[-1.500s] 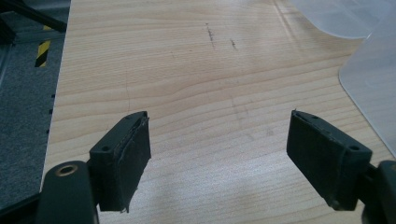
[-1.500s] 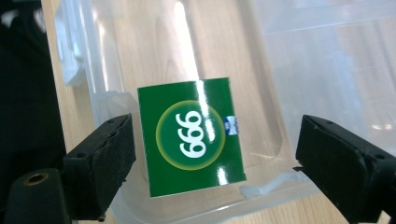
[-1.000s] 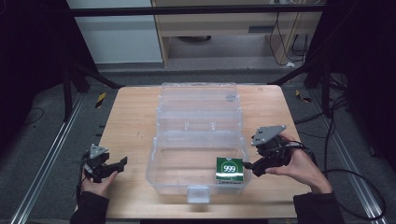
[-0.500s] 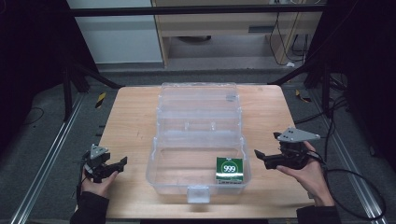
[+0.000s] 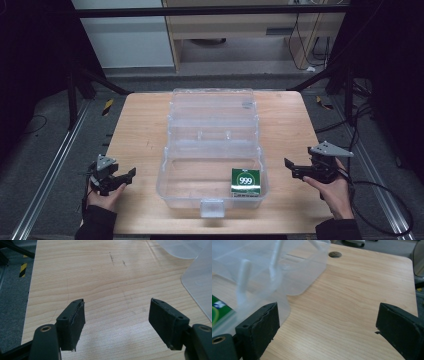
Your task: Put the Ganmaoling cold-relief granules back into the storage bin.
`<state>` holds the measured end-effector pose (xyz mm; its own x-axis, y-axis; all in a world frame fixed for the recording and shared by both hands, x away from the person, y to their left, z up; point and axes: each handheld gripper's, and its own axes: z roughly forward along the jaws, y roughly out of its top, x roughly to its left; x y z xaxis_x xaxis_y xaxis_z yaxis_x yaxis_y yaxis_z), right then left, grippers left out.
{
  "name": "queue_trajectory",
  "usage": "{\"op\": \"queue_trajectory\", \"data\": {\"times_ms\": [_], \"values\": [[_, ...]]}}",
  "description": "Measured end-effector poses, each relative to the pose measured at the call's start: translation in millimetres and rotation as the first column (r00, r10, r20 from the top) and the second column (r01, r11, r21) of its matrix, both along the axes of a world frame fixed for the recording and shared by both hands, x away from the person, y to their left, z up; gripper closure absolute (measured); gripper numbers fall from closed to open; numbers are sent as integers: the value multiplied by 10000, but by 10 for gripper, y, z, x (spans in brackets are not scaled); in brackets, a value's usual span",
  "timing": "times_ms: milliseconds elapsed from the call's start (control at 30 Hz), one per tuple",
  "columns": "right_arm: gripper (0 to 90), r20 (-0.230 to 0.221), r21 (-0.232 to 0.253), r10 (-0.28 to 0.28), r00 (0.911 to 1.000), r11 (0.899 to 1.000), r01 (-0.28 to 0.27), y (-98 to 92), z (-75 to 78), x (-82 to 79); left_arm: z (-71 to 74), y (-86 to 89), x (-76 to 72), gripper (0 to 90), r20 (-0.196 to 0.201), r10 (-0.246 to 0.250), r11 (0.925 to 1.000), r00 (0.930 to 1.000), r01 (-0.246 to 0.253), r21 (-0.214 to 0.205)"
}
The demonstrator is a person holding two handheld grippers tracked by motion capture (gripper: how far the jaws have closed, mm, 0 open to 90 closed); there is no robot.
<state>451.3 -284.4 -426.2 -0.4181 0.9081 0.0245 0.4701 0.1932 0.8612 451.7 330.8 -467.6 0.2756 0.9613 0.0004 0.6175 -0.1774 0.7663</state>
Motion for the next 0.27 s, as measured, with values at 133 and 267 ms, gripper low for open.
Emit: {"op": "queue_trajectory", "data": {"times_ms": [133, 267], "values": [[48, -38, 36, -609, 9981, 9981, 609, -92, -131, 8, -2, 3, 2, 278, 8, 29, 10000, 10000, -29, 28], [47, -132, 108, -1110, 9937, 9937, 1112, -158, -238, 7, -14, 6, 8, 262, -10, 96, 9999, 10000, -96, 69]]}}
